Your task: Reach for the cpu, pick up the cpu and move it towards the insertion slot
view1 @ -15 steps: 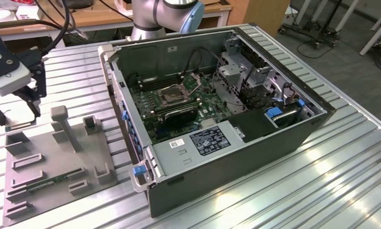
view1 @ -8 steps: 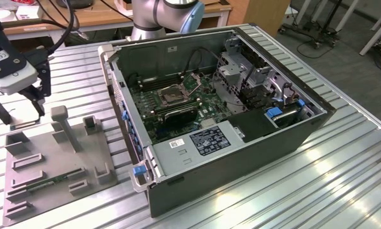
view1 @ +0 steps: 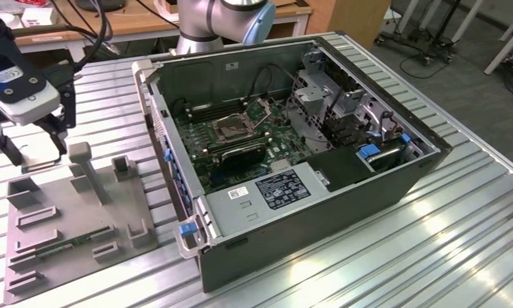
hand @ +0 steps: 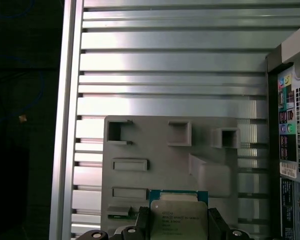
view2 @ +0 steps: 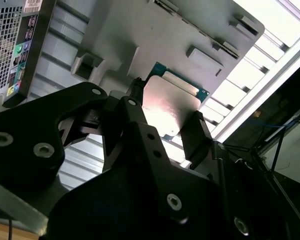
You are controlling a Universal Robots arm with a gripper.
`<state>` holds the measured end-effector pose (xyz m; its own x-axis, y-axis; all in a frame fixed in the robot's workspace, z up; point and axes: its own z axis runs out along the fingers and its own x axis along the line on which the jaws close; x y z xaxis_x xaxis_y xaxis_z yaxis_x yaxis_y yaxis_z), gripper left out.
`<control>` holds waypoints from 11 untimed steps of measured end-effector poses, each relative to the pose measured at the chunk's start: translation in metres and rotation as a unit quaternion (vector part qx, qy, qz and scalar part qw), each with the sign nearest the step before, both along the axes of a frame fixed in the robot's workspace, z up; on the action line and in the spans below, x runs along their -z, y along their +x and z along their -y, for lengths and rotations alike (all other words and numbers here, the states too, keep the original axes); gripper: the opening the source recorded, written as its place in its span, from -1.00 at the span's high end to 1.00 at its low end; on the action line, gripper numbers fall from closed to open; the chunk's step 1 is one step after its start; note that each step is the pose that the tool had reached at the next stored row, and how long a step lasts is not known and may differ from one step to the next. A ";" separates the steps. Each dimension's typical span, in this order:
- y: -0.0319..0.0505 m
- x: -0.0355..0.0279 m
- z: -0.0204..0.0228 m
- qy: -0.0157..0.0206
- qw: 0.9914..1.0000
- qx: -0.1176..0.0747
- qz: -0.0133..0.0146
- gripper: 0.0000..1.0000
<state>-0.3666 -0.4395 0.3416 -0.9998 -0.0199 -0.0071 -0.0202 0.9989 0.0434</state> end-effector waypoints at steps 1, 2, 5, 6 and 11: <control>0.0010 0.0000 0.0000 0.000 1.000 0.000 0.000 -0.08; 0.0021 -0.0001 0.0000 0.000 1.000 0.000 0.000 -0.08; 0.0053 0.0000 0.0000 0.000 1.000 0.000 0.000 -0.08; 0.0063 -0.0001 0.0000 0.000 1.000 0.000 0.000 -0.08; 0.0105 0.0000 0.0000 0.000 1.000 0.000 0.000 -0.08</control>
